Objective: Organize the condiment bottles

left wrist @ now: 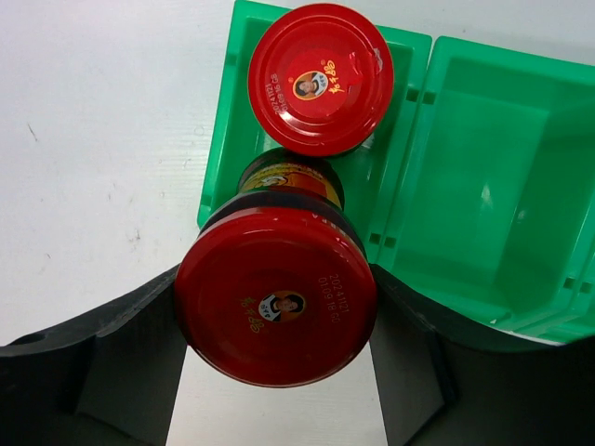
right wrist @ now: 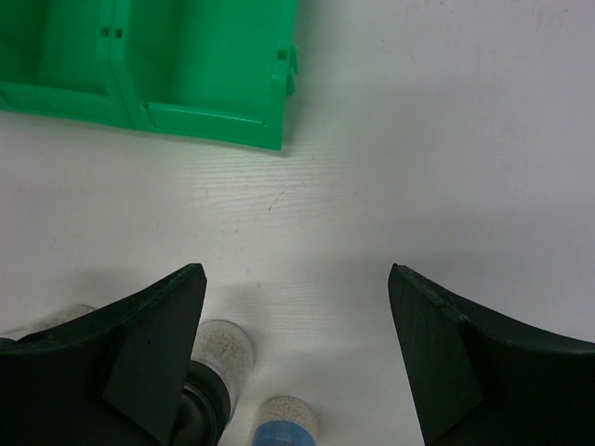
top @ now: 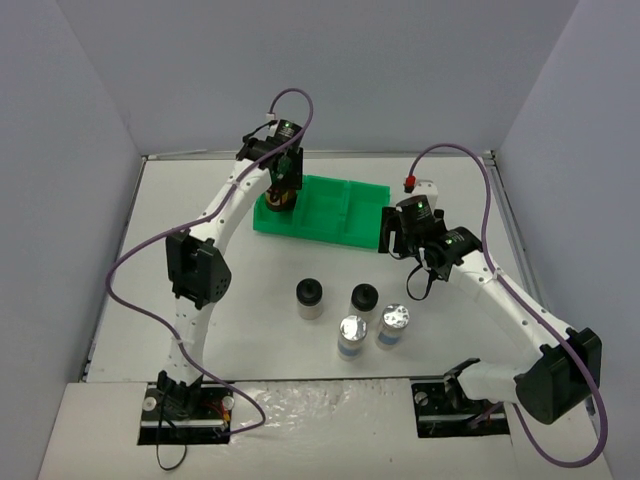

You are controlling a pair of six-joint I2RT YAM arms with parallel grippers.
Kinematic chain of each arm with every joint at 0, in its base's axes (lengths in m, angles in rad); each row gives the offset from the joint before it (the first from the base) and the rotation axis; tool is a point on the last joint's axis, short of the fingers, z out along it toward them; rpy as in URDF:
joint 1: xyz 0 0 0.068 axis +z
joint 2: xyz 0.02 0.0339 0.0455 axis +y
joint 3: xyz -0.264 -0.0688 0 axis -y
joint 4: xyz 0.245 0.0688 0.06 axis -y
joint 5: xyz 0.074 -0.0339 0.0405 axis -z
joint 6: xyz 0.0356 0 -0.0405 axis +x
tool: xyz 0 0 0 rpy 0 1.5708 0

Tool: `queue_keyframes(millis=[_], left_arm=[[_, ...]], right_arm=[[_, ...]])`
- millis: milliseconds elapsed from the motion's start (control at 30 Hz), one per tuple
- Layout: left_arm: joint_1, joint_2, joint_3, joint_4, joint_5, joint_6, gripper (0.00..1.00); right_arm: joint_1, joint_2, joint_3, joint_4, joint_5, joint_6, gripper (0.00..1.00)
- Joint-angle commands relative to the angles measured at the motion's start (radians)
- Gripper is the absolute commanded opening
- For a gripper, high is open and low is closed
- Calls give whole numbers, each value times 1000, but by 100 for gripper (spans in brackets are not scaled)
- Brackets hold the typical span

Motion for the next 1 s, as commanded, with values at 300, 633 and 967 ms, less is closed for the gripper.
queue_keyframes(millis=[300,633,967], left_arm=[[14,-54,11,95,-1,17,0],[20,-70,-91,140,30,-6,0],[36,-62,-101,148,61,-20,0]], right_arm=[[-1,-27,6,19,44,14,77],[-1,-25,0,19,46,16,77],[-1,-26,-5,19,46,16,77]])
